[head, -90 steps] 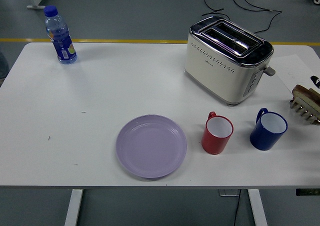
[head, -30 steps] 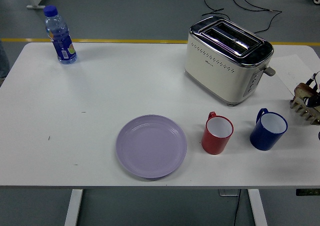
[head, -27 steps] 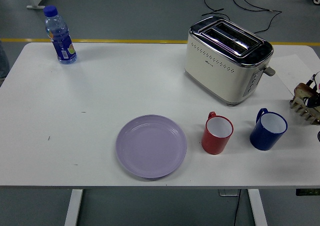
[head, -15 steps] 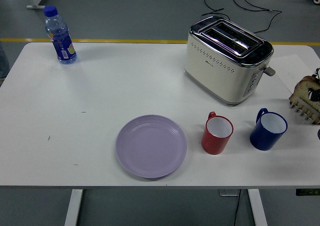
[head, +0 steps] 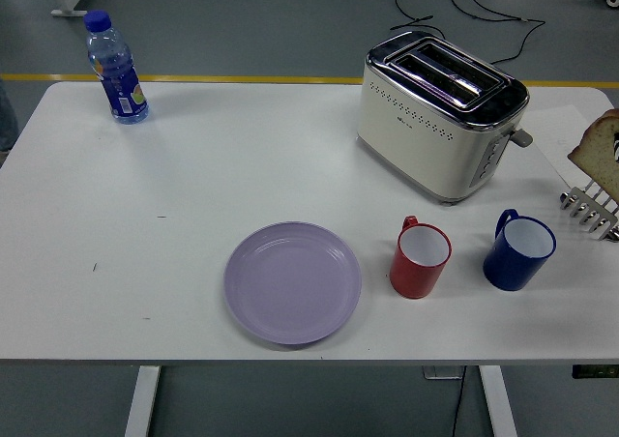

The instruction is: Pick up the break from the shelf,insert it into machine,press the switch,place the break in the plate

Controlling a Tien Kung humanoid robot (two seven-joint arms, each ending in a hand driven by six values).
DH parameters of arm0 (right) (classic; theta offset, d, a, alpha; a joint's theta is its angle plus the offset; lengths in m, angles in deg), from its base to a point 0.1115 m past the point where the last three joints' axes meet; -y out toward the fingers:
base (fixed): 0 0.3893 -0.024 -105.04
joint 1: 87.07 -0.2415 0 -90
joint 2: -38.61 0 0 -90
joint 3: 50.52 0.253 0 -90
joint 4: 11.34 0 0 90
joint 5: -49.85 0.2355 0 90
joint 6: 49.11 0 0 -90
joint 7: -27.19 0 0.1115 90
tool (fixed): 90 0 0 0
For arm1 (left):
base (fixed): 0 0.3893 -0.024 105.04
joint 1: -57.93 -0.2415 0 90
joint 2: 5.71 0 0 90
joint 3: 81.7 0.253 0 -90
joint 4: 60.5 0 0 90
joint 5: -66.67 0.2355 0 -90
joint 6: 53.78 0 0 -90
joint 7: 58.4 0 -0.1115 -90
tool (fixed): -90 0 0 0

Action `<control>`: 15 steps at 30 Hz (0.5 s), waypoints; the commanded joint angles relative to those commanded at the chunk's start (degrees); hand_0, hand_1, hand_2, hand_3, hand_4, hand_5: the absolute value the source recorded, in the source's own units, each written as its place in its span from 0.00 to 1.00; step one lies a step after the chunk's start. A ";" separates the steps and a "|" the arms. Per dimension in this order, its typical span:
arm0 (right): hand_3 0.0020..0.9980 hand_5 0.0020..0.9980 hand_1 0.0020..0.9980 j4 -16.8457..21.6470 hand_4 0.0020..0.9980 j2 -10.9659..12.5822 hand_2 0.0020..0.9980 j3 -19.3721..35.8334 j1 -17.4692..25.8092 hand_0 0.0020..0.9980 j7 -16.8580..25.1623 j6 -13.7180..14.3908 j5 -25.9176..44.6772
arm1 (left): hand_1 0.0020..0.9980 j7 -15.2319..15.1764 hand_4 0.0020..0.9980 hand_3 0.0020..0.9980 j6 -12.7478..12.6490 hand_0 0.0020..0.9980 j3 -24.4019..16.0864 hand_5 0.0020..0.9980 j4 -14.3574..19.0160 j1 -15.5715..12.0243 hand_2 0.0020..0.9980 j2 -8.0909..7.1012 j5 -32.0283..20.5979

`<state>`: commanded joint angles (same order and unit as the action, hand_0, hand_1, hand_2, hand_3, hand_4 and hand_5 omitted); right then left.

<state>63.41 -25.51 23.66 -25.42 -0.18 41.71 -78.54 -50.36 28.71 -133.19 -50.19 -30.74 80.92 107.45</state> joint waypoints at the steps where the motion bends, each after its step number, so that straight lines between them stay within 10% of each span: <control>1: 0.43 0.00 0.28 1.04 0.36 0.74 0.37 0.15 -0.33 0.24 0.01 -0.10 0.61 | 0.64 0.03 0.46 0.72 0.01 0.69 -0.13 1.00 0.00 -0.04 0.70 -0.01 0.15; 15: 0.42 0.00 0.19 11.22 0.31 4.57 0.30 2.33 -9.21 0.11 0.37 2.31 2.32 | 0.64 -0.07 0.46 0.72 -0.16 0.69 0.81 1.00 0.00 0.48 0.70 -0.23 -1.03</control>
<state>74.63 -20.94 25.99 -34.63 0.19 44.02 -76.23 -50.43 28.55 -132.37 -50.19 -30.26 80.69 106.42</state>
